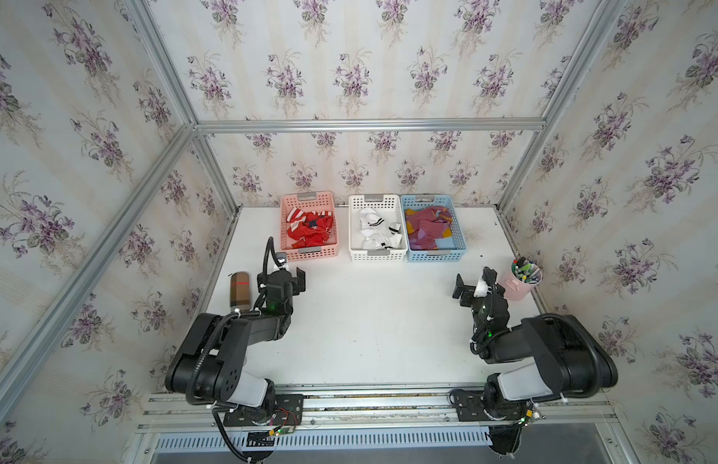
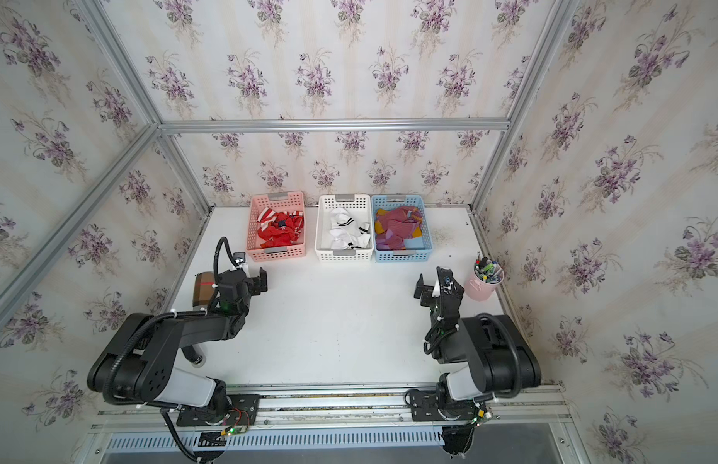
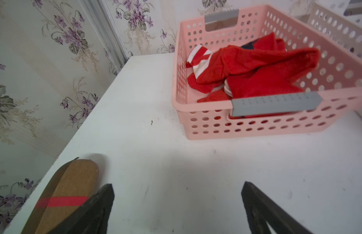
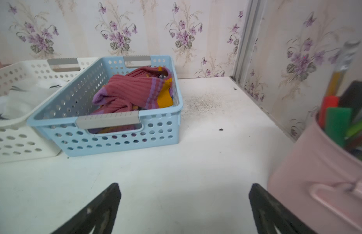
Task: Sort the socks into the basket by color
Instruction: Reset both arms
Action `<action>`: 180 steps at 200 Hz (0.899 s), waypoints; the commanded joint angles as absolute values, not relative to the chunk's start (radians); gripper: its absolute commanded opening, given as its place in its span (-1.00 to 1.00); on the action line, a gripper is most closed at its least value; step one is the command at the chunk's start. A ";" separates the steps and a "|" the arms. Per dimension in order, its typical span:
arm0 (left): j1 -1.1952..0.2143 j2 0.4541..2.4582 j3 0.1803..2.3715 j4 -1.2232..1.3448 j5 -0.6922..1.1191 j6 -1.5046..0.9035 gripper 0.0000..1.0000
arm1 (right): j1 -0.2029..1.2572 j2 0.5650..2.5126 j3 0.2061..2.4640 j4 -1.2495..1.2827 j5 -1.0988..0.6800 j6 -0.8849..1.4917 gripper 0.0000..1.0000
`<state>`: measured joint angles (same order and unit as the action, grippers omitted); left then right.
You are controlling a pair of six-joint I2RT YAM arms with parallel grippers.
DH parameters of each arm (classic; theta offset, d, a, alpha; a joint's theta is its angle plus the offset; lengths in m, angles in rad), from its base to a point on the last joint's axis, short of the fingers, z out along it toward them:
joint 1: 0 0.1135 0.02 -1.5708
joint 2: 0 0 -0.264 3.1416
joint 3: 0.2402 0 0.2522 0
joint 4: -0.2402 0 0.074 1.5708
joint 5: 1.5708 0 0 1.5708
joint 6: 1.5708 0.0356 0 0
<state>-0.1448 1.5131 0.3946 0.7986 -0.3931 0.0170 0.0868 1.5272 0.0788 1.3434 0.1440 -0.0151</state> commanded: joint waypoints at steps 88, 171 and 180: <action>-0.130 1.521 0.393 0.836 -0.313 0.001 0.99 | -0.020 1.534 0.201 1.308 -0.230 -0.017 1.00; -0.130 1.514 0.397 0.814 -0.311 -0.003 0.99 | -0.018 1.532 0.206 1.293 -0.225 -0.020 1.00; -0.130 1.514 0.398 0.815 -0.311 -0.003 0.99 | -0.018 1.532 0.206 1.293 -0.225 -0.020 1.00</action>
<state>-0.1314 1.5162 0.3950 0.7925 -0.3157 0.0055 -0.0189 1.5318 0.2028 1.2739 -0.2169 -0.0074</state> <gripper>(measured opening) 0.996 0.998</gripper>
